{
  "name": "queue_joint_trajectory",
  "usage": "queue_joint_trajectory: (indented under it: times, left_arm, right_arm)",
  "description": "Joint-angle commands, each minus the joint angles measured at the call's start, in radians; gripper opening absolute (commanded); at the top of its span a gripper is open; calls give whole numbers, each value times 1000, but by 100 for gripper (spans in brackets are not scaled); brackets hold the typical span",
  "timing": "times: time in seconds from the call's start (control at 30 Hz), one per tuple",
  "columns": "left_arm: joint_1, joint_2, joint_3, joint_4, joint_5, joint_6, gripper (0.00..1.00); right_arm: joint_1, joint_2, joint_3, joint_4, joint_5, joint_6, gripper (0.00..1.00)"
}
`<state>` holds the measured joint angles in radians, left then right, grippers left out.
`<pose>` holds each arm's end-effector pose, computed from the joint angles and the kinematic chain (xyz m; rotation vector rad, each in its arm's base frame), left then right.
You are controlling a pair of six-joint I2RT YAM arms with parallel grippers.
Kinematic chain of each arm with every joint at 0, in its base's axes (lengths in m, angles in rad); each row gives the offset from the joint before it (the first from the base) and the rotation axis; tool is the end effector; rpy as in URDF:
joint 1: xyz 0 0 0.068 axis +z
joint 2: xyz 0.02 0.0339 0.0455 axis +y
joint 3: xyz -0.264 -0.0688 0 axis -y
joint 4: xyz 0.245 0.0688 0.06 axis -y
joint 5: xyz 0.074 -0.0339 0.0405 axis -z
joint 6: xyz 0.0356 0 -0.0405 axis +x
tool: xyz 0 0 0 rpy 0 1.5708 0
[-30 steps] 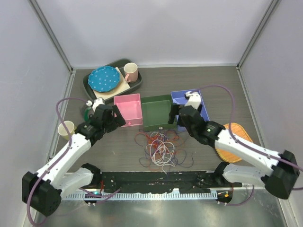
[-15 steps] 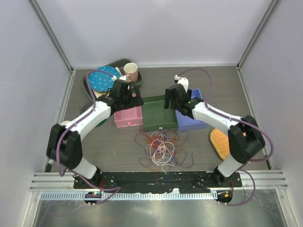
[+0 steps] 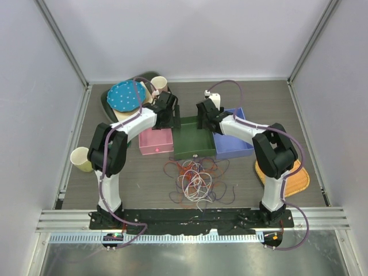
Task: Untangle the cables
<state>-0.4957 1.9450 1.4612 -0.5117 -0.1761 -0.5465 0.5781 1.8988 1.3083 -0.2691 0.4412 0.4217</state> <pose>0.3730 -0.1946 0.2069 -0.1314 2.5495 -0.1805 0.3528 0.2120 0.1964 0.0114 2.3258 -0.0435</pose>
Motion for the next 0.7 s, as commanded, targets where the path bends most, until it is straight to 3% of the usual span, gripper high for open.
queue_joint_trajectory:
  times: [0.0, 0.13, 0.33, 0.67]
  left_arm:
    - [-7, 55, 74, -30, -34, 19, 84]
    - [-20, 94, 99, -24, 1, 20, 83]
    - [-46, 137, 165, -25, -22, 26, 80]
    - [-118, 319, 438, -108, -29, 19, 54]
  right_arm:
    - [-20, 40, 69, 28, 28, 3, 66]
    - [-41, 83, 92, 31, 28, 20, 54]
    - [-67, 105, 115, 44, 31, 34, 54]
    - [-138, 88, 74, 62, 15, 75, 38]
